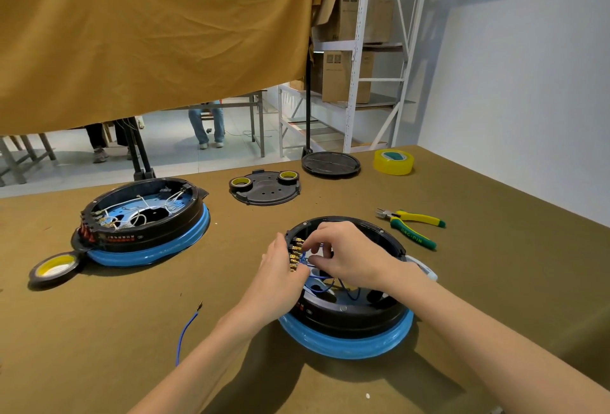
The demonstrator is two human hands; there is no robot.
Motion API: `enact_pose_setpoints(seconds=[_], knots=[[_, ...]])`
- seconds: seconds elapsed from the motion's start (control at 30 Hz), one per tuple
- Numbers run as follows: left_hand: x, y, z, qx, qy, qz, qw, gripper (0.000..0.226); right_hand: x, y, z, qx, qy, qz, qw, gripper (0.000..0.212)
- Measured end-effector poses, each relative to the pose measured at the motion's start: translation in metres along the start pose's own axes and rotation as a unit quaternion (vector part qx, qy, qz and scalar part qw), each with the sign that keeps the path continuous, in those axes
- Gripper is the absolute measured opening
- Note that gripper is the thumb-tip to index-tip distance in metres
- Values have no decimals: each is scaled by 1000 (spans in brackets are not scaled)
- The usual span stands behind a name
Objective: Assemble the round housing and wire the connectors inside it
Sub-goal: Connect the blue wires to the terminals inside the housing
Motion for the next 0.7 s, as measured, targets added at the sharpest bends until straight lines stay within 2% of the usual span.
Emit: enact_pose_setpoints(seconds=[0.17,0.3,0.57,0.7], knots=[[-1,-1,1,5,-4,17,1000,82,-13,-1,-13,-65,84,80,991,16],[2,0,4,7,-23,18,1000,82,-18,-5,-6,-85,153,148,973,21],[3,-1,2,-4,-34,-22,999,77,-17,-4,-4,-62,183,159,968,20],[1,1,3,19,-3,43,999,90,-19,-5,-2,-52,186,154,969,18]])
Point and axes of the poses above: each hand's wrist, its own z-axis away from the middle knuckle, its own y-axis out of the back of the hand, x = y × z, the point moved 7 cm from there along -z, towards the middle knuckle, and after that the axes turned 8 degrees about -z, right-handed, at the moved point
